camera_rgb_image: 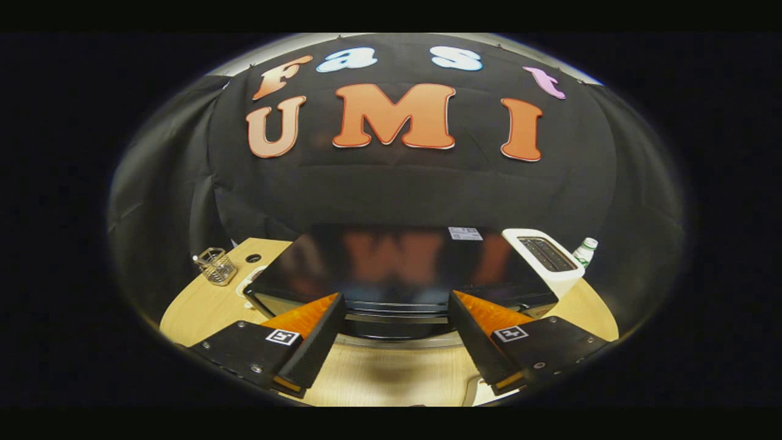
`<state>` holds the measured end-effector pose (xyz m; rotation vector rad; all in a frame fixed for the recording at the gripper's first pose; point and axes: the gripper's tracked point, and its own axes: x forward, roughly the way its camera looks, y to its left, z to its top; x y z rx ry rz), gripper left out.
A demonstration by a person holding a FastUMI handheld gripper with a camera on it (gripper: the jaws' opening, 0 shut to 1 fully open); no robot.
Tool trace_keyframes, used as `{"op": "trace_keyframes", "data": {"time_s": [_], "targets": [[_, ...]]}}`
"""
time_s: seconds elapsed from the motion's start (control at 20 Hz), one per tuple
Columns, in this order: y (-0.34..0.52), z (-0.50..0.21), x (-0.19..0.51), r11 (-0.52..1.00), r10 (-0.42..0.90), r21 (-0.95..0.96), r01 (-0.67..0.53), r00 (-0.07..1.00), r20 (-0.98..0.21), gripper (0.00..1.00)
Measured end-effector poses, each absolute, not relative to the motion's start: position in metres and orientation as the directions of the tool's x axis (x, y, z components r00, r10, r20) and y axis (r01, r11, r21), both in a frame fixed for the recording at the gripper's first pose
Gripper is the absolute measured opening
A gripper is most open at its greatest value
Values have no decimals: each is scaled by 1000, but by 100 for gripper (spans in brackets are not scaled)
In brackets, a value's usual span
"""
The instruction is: Open the toaster oven, put the food inside, and close the toaster oven door.
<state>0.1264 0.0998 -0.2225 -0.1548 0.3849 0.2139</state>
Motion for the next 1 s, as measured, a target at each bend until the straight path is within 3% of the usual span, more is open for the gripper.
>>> {"op": "trace_keyframes", "data": {"time_s": [1.0], "targets": [[85, -244, 56, 965, 141, -148, -217, 903, -405, 100]]}}
